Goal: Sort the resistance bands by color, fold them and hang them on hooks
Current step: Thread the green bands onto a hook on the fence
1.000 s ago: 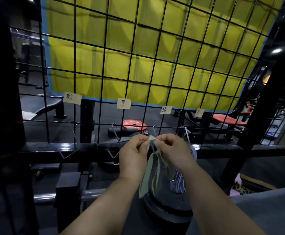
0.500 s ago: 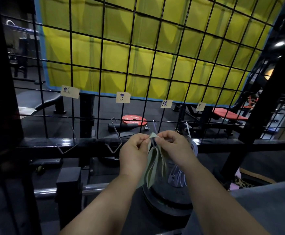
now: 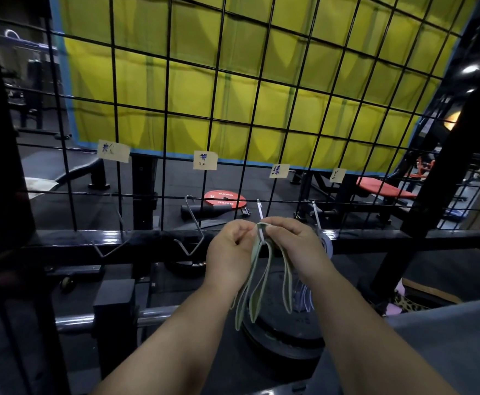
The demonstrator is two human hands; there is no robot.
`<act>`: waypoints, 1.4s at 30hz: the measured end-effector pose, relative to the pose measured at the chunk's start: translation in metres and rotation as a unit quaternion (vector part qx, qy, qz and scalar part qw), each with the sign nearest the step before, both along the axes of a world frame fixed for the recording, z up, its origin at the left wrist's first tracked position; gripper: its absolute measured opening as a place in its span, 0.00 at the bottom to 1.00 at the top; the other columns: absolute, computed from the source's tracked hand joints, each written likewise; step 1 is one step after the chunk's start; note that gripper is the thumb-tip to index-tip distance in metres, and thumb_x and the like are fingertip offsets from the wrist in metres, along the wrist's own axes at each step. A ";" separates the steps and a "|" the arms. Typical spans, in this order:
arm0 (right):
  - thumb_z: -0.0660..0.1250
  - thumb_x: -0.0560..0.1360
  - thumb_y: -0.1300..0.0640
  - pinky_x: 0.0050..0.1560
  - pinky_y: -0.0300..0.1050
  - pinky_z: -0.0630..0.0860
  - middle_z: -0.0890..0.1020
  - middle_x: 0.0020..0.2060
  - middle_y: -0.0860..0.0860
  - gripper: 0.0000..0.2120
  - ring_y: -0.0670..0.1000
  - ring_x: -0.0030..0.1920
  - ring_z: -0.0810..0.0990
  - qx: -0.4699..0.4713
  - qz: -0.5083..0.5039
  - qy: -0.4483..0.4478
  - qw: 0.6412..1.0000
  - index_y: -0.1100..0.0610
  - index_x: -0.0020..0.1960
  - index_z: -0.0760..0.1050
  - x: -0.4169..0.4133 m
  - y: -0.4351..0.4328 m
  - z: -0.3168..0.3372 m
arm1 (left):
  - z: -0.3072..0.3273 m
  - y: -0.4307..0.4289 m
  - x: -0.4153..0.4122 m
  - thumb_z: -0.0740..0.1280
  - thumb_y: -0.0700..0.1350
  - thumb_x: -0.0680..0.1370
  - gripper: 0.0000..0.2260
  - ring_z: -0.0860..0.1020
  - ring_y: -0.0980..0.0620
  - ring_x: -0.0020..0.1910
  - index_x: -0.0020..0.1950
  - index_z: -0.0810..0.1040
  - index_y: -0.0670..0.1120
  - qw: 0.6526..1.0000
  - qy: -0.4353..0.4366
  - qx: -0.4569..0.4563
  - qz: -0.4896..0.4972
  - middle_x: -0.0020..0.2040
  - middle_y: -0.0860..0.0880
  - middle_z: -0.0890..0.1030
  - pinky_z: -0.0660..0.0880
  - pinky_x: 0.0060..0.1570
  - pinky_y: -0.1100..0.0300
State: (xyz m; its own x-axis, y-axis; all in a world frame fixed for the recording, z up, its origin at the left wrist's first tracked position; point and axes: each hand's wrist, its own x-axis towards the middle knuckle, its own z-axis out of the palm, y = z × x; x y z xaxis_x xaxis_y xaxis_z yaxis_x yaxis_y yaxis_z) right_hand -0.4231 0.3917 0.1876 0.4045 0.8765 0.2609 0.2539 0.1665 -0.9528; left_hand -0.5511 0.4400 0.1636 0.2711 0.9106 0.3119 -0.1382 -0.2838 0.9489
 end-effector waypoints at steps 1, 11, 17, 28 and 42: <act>0.67 0.77 0.62 0.48 0.42 0.80 0.86 0.46 0.54 0.07 0.50 0.46 0.84 0.003 -0.002 0.003 1.000 0.57 0.52 0.83 0.000 0.000 0.000 | 0.000 -0.001 0.001 0.65 0.42 0.80 0.06 0.80 0.57 0.43 0.46 0.79 0.51 1.000 0.003 -0.006 -0.006 0.42 0.54 0.83 0.74 0.42 0.70; 0.67 0.77 0.62 0.51 0.50 0.81 0.86 0.45 0.57 0.07 0.55 0.46 0.84 0.000 0.019 0.041 0.999 0.59 0.53 0.82 0.006 0.001 -0.004 | 0.000 0.001 -0.008 0.64 0.44 0.80 0.06 0.79 0.54 0.40 0.47 0.79 0.52 0.984 0.115 0.131 0.020 0.40 0.52 0.82 0.74 0.42 0.59; 0.69 0.66 0.54 0.56 0.56 0.78 0.85 0.46 0.62 0.16 0.60 0.48 0.82 0.005 0.024 0.074 0.997 0.61 0.50 0.83 0.008 0.003 -0.006 | -0.005 0.000 -0.013 0.64 0.42 0.79 0.10 0.78 0.58 0.39 0.44 0.78 0.57 0.981 0.125 0.149 0.005 0.39 0.56 0.82 0.74 0.40 0.63; 0.73 0.71 0.53 0.56 0.53 0.80 0.86 0.48 0.57 0.14 0.57 0.51 0.84 -0.013 0.031 0.053 0.998 0.58 0.54 0.83 0.001 -0.005 -0.015 | -0.026 -0.001 -0.008 0.63 0.41 0.79 0.06 0.77 0.55 0.45 0.45 0.76 0.50 0.980 0.075 0.176 0.048 0.44 0.54 0.78 0.74 0.43 0.61; 0.65 0.79 0.58 0.53 0.49 0.81 0.86 0.45 0.54 0.08 0.54 0.49 0.85 -0.048 -0.014 0.011 0.999 0.56 0.53 0.82 -0.003 -0.005 -0.005 | -0.015 -0.008 -0.003 0.61 0.42 0.80 0.12 0.80 0.59 0.48 0.50 0.74 0.61 0.984 0.076 0.163 -0.011 0.48 0.56 0.81 0.77 0.47 0.60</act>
